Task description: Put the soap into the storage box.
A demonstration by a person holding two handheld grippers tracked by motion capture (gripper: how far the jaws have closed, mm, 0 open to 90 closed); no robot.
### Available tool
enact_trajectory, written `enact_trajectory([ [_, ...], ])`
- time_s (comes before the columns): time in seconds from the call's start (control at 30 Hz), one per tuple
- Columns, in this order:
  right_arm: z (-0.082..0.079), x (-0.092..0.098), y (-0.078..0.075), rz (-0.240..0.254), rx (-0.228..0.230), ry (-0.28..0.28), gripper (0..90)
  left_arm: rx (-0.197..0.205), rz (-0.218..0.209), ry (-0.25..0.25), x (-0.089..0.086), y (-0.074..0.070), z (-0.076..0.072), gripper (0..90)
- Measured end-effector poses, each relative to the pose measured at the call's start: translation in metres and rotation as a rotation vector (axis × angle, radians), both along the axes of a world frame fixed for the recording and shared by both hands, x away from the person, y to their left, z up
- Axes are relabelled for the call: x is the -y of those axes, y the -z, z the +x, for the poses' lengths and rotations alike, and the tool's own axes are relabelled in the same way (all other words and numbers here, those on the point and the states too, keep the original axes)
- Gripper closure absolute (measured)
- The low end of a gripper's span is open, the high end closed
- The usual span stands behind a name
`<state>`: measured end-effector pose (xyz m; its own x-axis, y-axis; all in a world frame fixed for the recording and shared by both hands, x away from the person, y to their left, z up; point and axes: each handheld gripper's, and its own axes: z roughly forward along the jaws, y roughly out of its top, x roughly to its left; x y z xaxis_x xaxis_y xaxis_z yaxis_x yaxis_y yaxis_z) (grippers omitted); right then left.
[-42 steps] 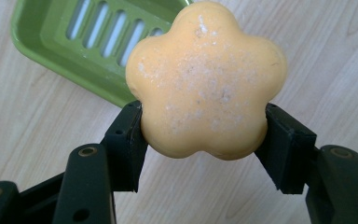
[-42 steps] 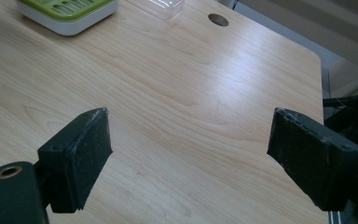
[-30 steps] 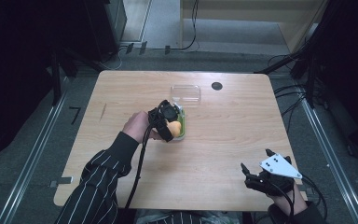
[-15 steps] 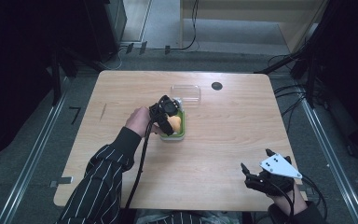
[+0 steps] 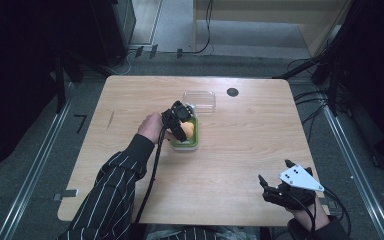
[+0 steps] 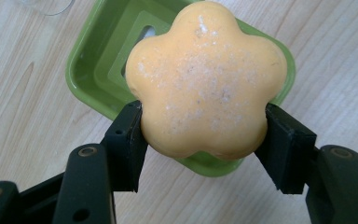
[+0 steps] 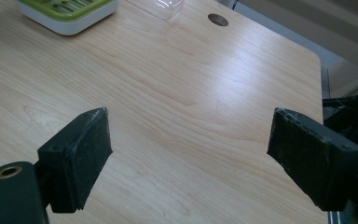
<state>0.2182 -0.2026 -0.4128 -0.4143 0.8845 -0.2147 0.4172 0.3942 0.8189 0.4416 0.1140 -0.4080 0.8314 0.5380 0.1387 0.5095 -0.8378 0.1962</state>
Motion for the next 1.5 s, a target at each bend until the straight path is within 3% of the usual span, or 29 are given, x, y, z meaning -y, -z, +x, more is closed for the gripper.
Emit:
enact_trajectory([
  [0.8, 0.000, 0.000, 0.000, 0.005, -0.001, 0.001, 13.7, 0.025, 0.037, 0.007, 0.005, 0.027, 0.015, 39.3],
  [1.2, 0.000, 0.000, 0.000, 0.003, 0.000, 0.001, 13.7, 0.023, 0.041, 0.025, 0.004, 0.033, 0.016, 39.2],
  [1.5, 0.000, 0.001, 0.000, 0.003, 0.000, 0.002, 13.7, 0.027, 0.013, 0.048, 0.002, 0.035, 0.017, 39.2],
])
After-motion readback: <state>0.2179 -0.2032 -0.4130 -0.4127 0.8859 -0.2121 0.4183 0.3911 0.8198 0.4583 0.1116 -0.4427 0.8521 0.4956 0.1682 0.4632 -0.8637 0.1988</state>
